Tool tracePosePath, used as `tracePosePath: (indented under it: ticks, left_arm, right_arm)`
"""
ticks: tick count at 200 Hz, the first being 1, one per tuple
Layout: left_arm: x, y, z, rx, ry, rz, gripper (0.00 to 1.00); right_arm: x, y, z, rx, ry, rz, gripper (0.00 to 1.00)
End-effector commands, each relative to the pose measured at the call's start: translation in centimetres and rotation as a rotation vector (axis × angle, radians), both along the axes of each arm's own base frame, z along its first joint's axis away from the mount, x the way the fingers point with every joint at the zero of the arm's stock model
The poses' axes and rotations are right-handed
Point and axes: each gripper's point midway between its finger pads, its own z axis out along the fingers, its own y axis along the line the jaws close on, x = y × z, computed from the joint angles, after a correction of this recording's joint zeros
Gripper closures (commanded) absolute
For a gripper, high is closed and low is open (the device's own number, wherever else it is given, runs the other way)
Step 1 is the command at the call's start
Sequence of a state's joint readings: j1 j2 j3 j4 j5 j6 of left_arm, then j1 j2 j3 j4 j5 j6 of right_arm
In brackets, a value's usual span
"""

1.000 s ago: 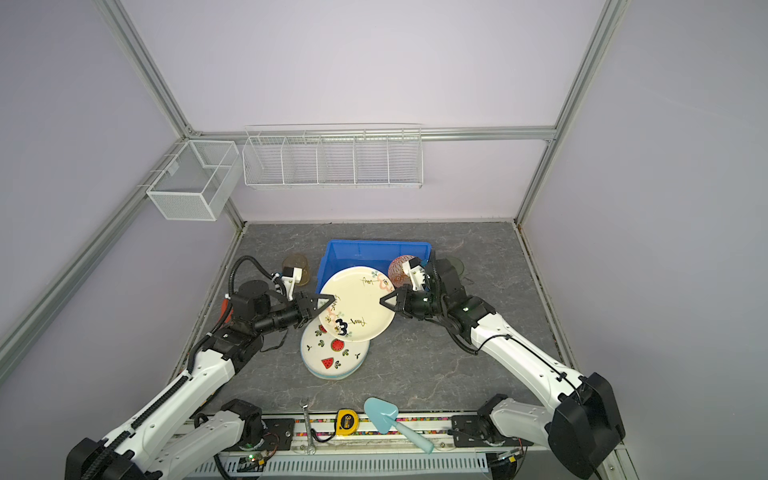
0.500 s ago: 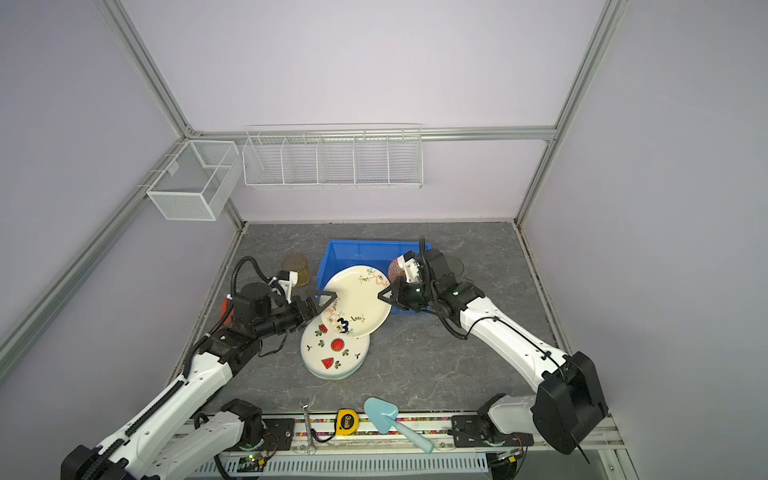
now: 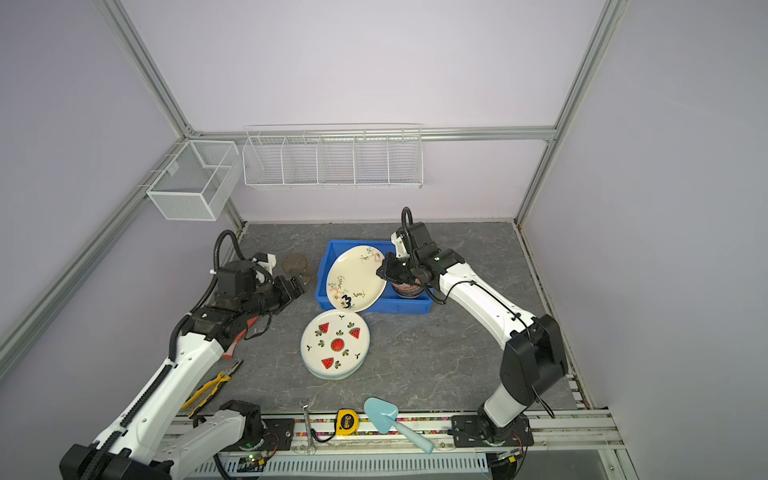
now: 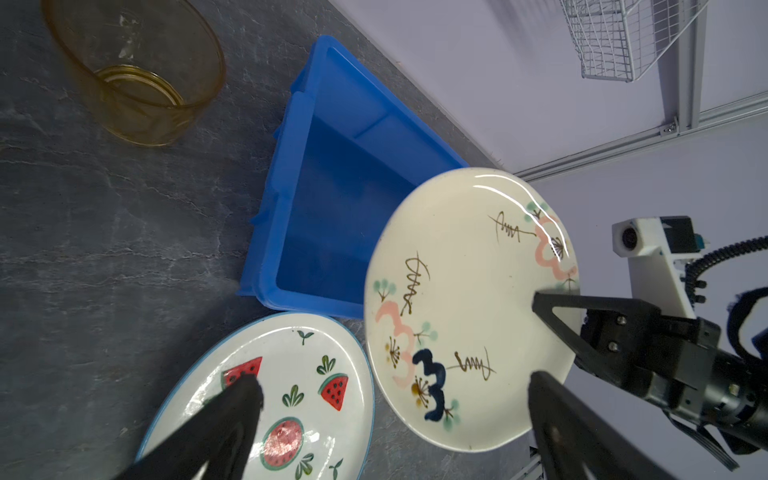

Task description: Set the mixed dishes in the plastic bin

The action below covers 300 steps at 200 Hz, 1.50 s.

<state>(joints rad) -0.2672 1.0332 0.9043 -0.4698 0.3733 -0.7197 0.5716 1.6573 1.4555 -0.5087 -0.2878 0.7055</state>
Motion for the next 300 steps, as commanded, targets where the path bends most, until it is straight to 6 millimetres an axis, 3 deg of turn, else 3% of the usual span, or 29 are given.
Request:
tracePosePath:
  ticks: [1,57,133,190,253,300]
  left_arm:
    - [0.1,-0.3,0.0,0.017,0.012,-0.035,0.00]
    - [0.0,-0.3,-0.1,0.005,0.006,-0.036,0.00]
    - [-0.2,-0.4,-1.0,-0.010,0.018,-0.036,0.00]
    - [-0.1,-0.6,-1.6,-0.007,0.027,-0.050,0.00]
    - [-0.1,-0.6,-2.3,-0.004,0.040,-0.050,0.00]
    - [-0.2,-0.6,-2.9,-0.007,0.050,-0.050,0.00]
  right_arm:
    - [2.6,0.5,2.4,0.001,-0.092,-0.026,0.93]
    - [6.7,1.7,0.1,-0.032,-0.080,-0.110,0.93]
    - [8.8,4.0,-3.3,-0.083,-0.049,-0.120,0.93]
    - [9.4,5.4,-5.3,-0.093,-0.026,-0.115,0.93]
    - [9.1,5.4,-7.6,-0.143,0.000,-0.112,0.93]
    - [8.7,5.1,-8.8,-0.183,0.013,-0.112,0.88]
